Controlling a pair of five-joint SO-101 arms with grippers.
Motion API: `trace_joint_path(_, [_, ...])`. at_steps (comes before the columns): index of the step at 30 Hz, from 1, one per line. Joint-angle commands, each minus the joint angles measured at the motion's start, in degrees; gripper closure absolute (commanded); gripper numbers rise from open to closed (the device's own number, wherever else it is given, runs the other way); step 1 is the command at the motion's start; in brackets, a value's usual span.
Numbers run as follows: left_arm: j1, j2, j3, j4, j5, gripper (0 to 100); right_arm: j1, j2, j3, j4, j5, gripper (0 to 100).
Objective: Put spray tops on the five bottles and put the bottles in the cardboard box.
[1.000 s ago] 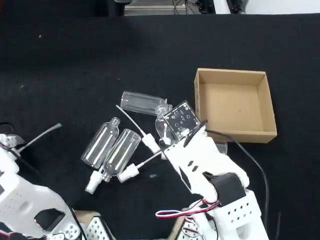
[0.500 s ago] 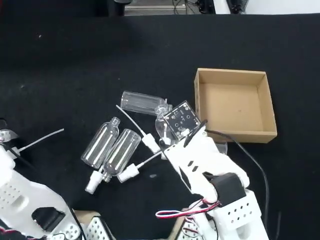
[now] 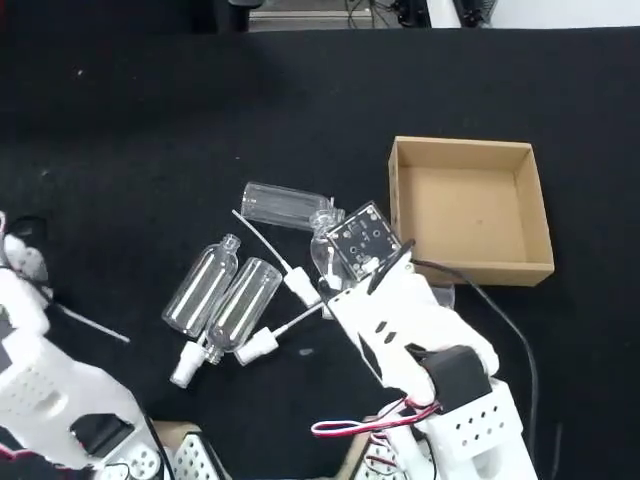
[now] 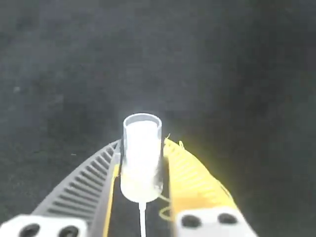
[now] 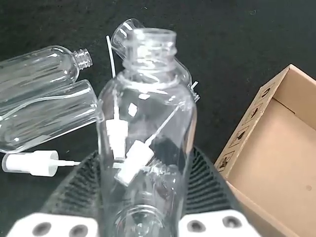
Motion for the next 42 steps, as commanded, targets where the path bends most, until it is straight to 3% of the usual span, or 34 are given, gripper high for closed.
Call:
trace_joint_path(1, [6.6,-13.8,-1.5,-0.1,-3.9,97,-0.7,-1.3,-0.3,-2.7,-0.4,98.7])
trace_joint_path(10, [27.8,-37.2,-1.9,-7.2,-3.5,97,-0.7,-1.3,5.2,-14.9,-8.2,98.7])
trace_joint_path(18, [45.2,-40.1,-13.6,-8.6,-3.3,97,-0.7,-2.7,8.1,-21.2,-9.0,98.8])
trace_joint_path(27, [61.8,-39.6,-30.5,-8.6,-3.3,97,-0.5,-19.7,18.8,-26.0,-8.9,98.8])
trace_joint_path(32, [68.9,-39.6,-32.3,-10.0,-3.9,97,-0.6,-26.5,22.0,-25.9,-8.9,98.8])
trace_joint_path(36, [69.9,-39.6,-32.1,-16.0,-3.9,97,-0.6,-29.0,22.1,-23.6,-8.9,98.8])
trace_joint_path(42, [70.4,-39.6,-31.3,-16.6,-3.5,97,-0.6,-29.8,22.2,-22.8,-8.9,98.8])
